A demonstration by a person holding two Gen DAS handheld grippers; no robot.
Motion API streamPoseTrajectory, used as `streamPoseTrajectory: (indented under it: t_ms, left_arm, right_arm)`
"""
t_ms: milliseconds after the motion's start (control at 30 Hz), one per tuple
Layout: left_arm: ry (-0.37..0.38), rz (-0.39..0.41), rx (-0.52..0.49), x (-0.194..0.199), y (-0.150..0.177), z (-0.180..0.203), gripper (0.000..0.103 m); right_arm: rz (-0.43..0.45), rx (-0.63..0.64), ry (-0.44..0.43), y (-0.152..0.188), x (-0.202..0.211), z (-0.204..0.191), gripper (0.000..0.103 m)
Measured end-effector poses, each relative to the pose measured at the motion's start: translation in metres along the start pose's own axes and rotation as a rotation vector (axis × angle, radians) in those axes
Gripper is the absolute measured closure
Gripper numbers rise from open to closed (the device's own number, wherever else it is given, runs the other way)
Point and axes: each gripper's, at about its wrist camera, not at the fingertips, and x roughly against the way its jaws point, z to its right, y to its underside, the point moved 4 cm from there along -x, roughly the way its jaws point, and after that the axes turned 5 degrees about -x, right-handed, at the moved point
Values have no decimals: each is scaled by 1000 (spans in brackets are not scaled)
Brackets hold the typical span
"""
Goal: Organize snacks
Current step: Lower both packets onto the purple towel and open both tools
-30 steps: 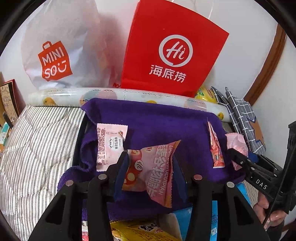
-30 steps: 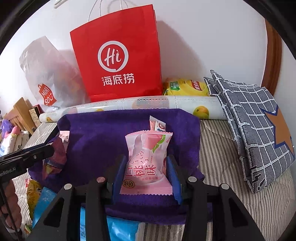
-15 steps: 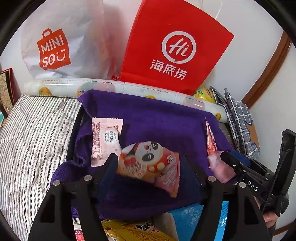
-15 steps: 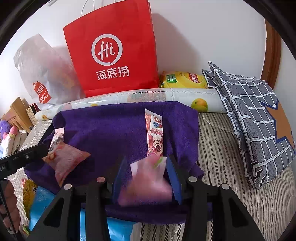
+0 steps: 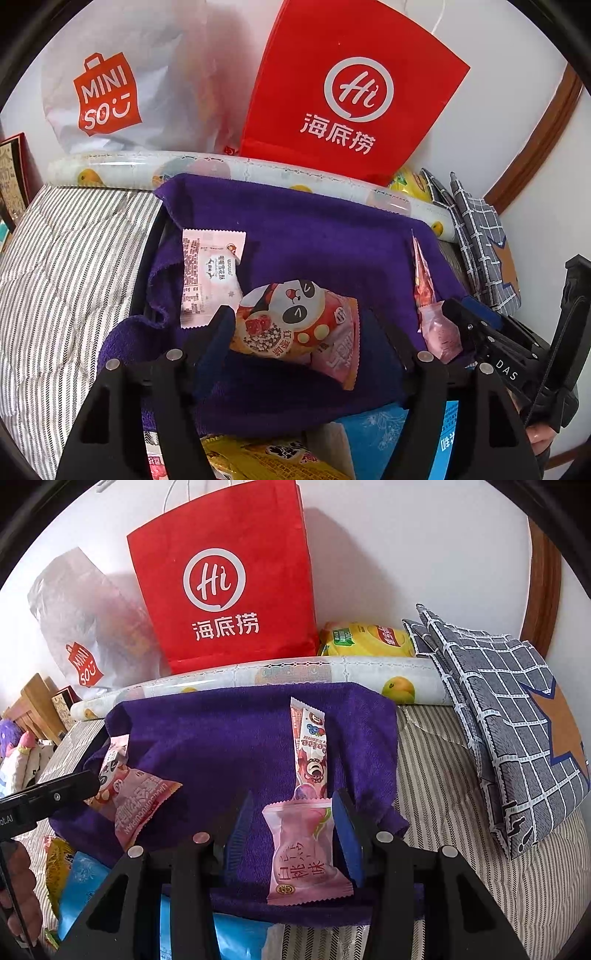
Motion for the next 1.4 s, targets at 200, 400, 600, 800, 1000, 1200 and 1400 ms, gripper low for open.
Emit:
streamPoseTrajectory:
  t_ms: [200, 400, 600, 800, 1000, 1200, 1400]
  left_arm:
    - [0, -2, -8, 0, 0, 3, 31]
    - [4, -5, -5, -1, 0, 2, 31]
    - [8, -7, -6, -2, 1, 3, 31]
    - [13, -2, -11, -1, 1, 4, 30]
    - [19, 10, -9, 3, 1, 4, 30]
    - [16, 29, -14, 6, -1, 5, 30]
    - [10, 44, -15, 8, -2, 4, 30]
  right_arm:
    - [4, -10, 0, -2, 1, 2, 60]
    - [-2, -25, 0, -3, 1, 4, 54]
    - [-3, -24, -9, -3, 2, 3, 42]
    - [25, -5, -21, -4, 8, -1, 36]
    - [50, -5, -29, -7, 14, -1, 33]
    - [81, -24, -27, -9, 20, 2, 33]
    - [138, 12, -8, -10, 32, -3, 33]
